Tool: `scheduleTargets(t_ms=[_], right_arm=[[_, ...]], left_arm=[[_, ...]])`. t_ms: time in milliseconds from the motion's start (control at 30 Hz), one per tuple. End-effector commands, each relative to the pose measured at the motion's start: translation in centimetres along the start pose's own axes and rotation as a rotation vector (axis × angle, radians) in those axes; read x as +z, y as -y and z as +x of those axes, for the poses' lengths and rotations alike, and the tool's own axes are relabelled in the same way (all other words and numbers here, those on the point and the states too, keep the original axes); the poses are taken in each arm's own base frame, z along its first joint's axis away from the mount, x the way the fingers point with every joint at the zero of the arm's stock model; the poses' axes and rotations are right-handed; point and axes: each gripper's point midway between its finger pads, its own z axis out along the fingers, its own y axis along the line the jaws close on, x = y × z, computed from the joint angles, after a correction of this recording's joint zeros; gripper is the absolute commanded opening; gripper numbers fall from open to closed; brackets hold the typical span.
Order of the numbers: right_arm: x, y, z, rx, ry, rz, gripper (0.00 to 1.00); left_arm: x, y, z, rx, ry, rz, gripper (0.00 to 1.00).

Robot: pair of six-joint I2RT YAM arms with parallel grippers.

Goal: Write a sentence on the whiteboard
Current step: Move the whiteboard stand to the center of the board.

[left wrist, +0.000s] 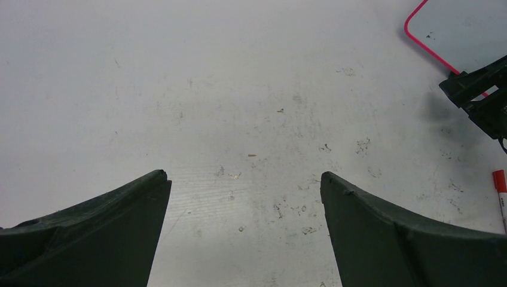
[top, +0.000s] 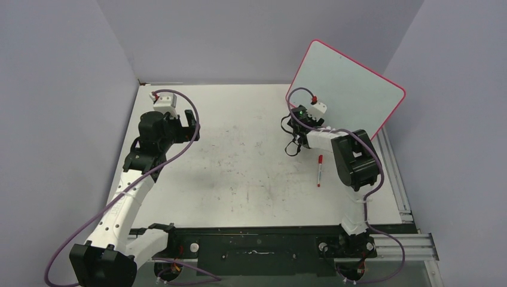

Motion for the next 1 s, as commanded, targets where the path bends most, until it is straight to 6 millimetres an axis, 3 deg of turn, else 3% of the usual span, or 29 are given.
scheduleTargets(t_ms=[0, 433, 700, 967], right_arm=[[1.8, -0.8, -2.0, 0.051, 0.03, -0.012, 0.61], [4.1, -0.4, -2.8, 0.001, 0.053, 0.026, 0.58], [4.9, 0.2, -2.4, -0.005, 0.051, 0.047, 0.47], [5.4, 0.9, -2.6, -0.002, 0.054, 0.073, 0.44]], left_arm=[[-0.3, 0.7, -1.9, -0.003, 0.065, 0.024, 0.96], [-0.5, 1.3, -2.0, -0.005, 0.068, 0.059, 0.96], [-0.4, 1.4, -1.9, -0.008, 0.064, 0.066, 0.96], [-0.3, 1.5, -1.8, -0.011, 0.062, 0.071, 0.96]])
